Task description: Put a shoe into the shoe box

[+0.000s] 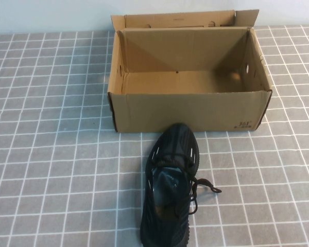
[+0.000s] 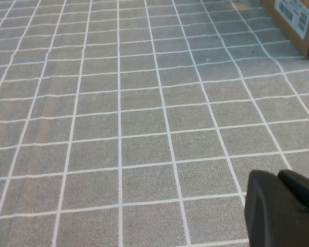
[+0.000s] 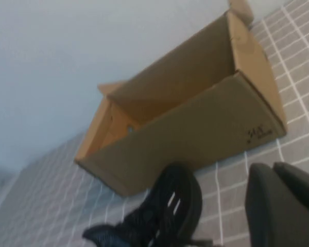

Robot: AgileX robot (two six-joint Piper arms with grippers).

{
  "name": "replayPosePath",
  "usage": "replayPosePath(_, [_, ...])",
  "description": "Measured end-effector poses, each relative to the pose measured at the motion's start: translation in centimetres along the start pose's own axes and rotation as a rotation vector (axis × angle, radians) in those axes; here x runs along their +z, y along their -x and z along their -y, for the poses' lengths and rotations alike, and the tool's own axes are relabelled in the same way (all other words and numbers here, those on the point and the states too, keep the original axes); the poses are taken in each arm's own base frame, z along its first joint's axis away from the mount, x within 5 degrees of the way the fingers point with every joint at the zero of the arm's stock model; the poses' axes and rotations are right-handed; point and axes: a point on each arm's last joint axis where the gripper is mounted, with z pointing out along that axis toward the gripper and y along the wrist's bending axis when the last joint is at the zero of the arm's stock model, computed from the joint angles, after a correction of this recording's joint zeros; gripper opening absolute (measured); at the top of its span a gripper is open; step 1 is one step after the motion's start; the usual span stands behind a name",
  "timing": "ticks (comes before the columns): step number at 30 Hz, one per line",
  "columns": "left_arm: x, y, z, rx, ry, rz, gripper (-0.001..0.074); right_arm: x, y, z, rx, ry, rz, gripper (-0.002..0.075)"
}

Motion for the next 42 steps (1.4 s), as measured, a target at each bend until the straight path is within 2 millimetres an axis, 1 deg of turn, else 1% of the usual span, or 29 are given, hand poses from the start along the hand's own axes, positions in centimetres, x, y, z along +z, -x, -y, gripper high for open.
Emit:
replayPosePath(2, [0.0, 0.0, 0.0, 0.0, 0.0, 0.0, -0.0001, 0.3, 1.0, -1.6, -0.056, -0.015, -0.108, -0.0016])
replayPosePath(6, [0.0, 0.0, 0.0, 0.0, 0.0, 0.0, -0.0001, 1.7, 2.7, -3.7, -0.174, -0.089, -0.345, -0.0016])
replayPosePath(8, [0.0, 0.0, 0.0, 0.0, 0.0, 0.0, -0.0001, 2.8, 3.5, -4.2, -0.23, -0.128, -0.476, -0.0016])
replayPosePath(11, [0.0, 0.0, 0.0, 0.0, 0.0, 0.0, -0.0001, 4.9, 4.3, -4.4, -0.285, -0.154, -0.638, -0.0016])
replayPosePath(14, [0.0, 0.0, 0.0, 0.0, 0.0, 0.0, -0.0001, 7.0, 5.1, -4.5, -0.316, -0.158, -0.742, -0.0016])
replayPosePath(18, [0.0, 0.0, 0.0, 0.0, 0.0, 0.0, -0.0001, 9.5, 5.9, -4.5, -0.332, -0.16, -0.807, -0.0016])
replayPosePath(22, [0.0, 0.0, 0.0, 0.0, 0.0, 0.0, -0.0001, 11.9, 5.9, -5.5, -0.387, -0.105, -0.865, -0.0016])
replayPosePath(25, [0.0, 0.0, 0.0, 0.0, 0.0, 0.0, -0.0001, 13.5, 5.4, -7.6, -0.469, -0.03, -0.915, -0.0016])
replayPosePath(28, [0.0, 0.0, 0.0, 0.0, 0.0, 0.0, -0.0001, 15.2, 4.4, -9.8, -0.564, 0.049, -0.979, -0.0016])
replayPosePath(33, [0.0, 0.0, 0.0, 0.0, 0.0, 0.0, -0.0001, 17.8, 1.4, -13.3, -0.756, 0.162, -1.115, -0.0016])
replayPosePath(36, [0.0, 0.0, 0.0, 0.0, 0.0, 0.0, -0.0001, 19.1, -0.8, -15.3, -0.869, 0.22, -1.195, -0.0016])
replayPosePath(39, [0.0, 0.0, 0.0, 0.0, 0.0, 0.0, -0.0001, 20.4, -2.8, -16.5, -0.988, 0.268, -1.267, -0.0015])
replayPosePath(42, [0.0, 0.0, 0.0, 0.0, 0.0, 0.0, -0.0001, 21.7, -4.2, -17.6, -1.109, 0.315, -1.299, 0.0004])
